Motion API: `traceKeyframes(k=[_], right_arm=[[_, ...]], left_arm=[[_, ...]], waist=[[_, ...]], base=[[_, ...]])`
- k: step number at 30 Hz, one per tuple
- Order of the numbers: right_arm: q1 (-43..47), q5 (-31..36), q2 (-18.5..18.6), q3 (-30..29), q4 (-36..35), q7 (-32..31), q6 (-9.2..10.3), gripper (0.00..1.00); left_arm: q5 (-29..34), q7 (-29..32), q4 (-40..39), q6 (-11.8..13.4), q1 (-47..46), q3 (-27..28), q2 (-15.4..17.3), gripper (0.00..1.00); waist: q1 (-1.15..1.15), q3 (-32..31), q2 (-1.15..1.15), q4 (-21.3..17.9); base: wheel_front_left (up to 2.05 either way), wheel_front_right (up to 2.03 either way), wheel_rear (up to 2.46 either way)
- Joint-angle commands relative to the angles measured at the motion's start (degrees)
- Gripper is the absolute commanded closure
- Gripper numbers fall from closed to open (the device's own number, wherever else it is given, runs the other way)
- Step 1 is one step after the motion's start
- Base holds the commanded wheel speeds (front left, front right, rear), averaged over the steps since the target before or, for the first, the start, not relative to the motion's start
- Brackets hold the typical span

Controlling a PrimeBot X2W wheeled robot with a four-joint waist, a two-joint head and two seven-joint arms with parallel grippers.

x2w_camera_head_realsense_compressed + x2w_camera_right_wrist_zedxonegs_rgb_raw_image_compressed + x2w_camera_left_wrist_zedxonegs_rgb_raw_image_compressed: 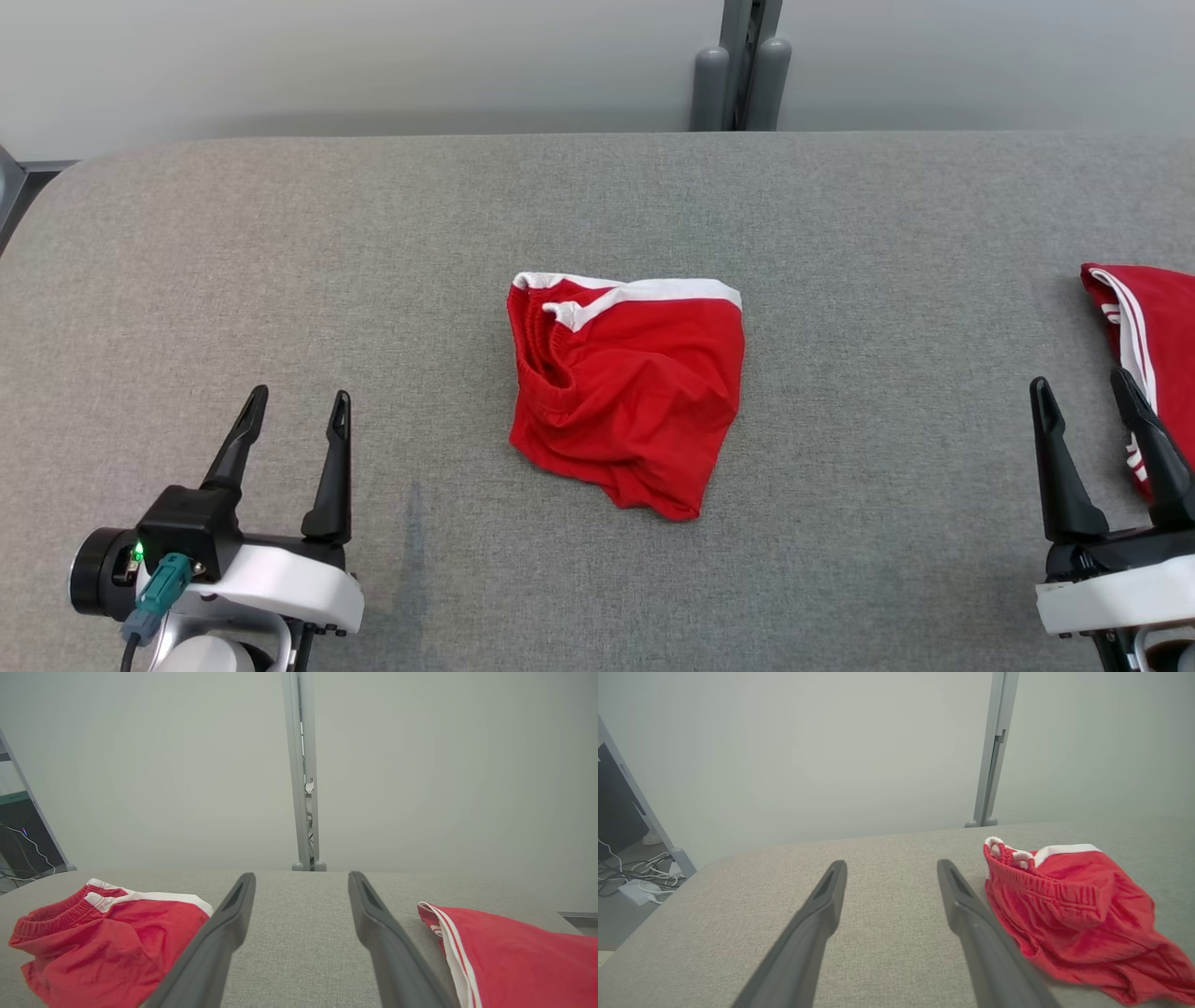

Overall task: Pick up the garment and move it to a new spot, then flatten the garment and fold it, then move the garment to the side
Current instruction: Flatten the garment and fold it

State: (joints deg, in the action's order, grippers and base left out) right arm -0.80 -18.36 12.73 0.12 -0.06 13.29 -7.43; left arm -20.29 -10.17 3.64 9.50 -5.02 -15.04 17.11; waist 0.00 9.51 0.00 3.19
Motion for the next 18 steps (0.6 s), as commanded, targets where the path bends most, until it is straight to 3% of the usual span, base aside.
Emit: traceKeyframes(k=[1,11,12,13,14,18], right_arm=[[0.29,0.20,-0.01,-0.44,-0.34,-0.21,-0.12,0.00],[-0.62,0.53,-0.08,-0.77,-0.95,-1.68,-0.12,0.01],[-1.04,0.46,-0.02,-0.44,-0.87,-2.09,-0.12,0.52],[-1.47,0.45,0.12,-0.15,-0.67,-2.36,-0.12,0.69],[-1.99,0.46,0.25,0.17,-0.45,-2.58,-0.12,1.00],[-4.74,-0.13,0.64,2.56,1.21,-3.10,-0.12,1.00]], left_arm=[[-0.21,-0.05,-0.25,0.28,0.28,0.00,0.26,0.00],[-0.39,0.41,-1.03,0.53,-0.43,-0.37,0.39,0.00],[-0.38,0.30,-1.12,0.51,-0.73,-0.39,0.36,0.00],[-0.42,0.18,-1.17,0.47,-1.01,-0.49,0.25,0.00],[-0.45,0.05,-1.17,0.53,-1.19,-0.50,0.14,0.00],[-0.74,-0.44,-0.77,0.45,-1.85,-0.93,-0.56,0.00]], waist=[[0.00,-0.03,0.00,-0.04],[0.00,0.32,0.00,1.05],[0.00,0.56,0.00,1.45],[0.00,0.74,0.00,1.93],[0.00,0.89,0.00,2.40],[0.00,1.47,0.00,4.83]], base=[[0.00,0.00,0.00],[0.00,0.00,0.00],[0.00,0.00,0.00],[0.00,0.00,0.00],[0.00,0.00,0.00],[0.00,0.00,0.00]])
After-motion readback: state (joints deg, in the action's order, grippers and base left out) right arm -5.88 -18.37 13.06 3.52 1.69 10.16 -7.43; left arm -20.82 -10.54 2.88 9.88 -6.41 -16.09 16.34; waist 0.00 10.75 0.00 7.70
